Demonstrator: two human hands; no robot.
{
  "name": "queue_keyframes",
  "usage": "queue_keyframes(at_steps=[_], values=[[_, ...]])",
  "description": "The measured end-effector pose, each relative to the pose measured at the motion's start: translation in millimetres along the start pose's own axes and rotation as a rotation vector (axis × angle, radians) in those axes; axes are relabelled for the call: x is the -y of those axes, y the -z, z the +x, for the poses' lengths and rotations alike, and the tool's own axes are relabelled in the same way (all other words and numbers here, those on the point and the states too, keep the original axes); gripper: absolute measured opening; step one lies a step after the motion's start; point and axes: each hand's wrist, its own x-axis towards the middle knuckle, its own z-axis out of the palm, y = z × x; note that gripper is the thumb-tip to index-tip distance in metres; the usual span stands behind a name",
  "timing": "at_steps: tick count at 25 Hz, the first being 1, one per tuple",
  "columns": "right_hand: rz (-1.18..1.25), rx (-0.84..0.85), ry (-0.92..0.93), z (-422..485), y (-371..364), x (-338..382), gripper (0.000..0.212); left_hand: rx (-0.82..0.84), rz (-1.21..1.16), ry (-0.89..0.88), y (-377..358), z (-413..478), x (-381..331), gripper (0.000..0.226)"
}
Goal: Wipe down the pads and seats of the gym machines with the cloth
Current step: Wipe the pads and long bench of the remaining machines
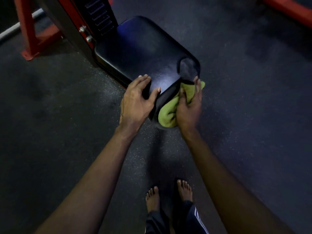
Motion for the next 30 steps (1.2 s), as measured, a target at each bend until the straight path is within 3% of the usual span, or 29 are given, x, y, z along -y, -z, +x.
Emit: queue_keyframes(at_steps=[2,6,12,17,20,22,27,30], values=[[0.039,0.007,-0.002,14,6,-2,0.053,0.014,0.060,-0.020,0,3,-7,0.054],[0.126,0.013,-0.256,62,13,1,0.050,0.068,0.169,-0.130,-5,21,-13,0.051],[0.074,0.196,-0.270,93,41,5,0.009,0.108,0.232,-0.080,-18,63,-31,0.055],[-0.053,0.326,-0.261,119,43,0,0.038,0.082,0.324,-0.033,-36,79,-40,0.065],[0.025,0.390,-0.298,145,44,1,0.022,0.117,0.379,0.016,-42,103,-46,0.070],[0.040,0.470,-0.354,162,45,8,0.028,0.170,0.404,0.067,-45,124,-52,0.072],[-0.097,0.682,-0.295,180,62,13,0.022,0.218,0.422,0.101,-44,136,-59,0.070],[-0.247,0.779,-0.246,214,35,41,0.022,0.179,0.419,0.061,-41,145,-55,0.055]])
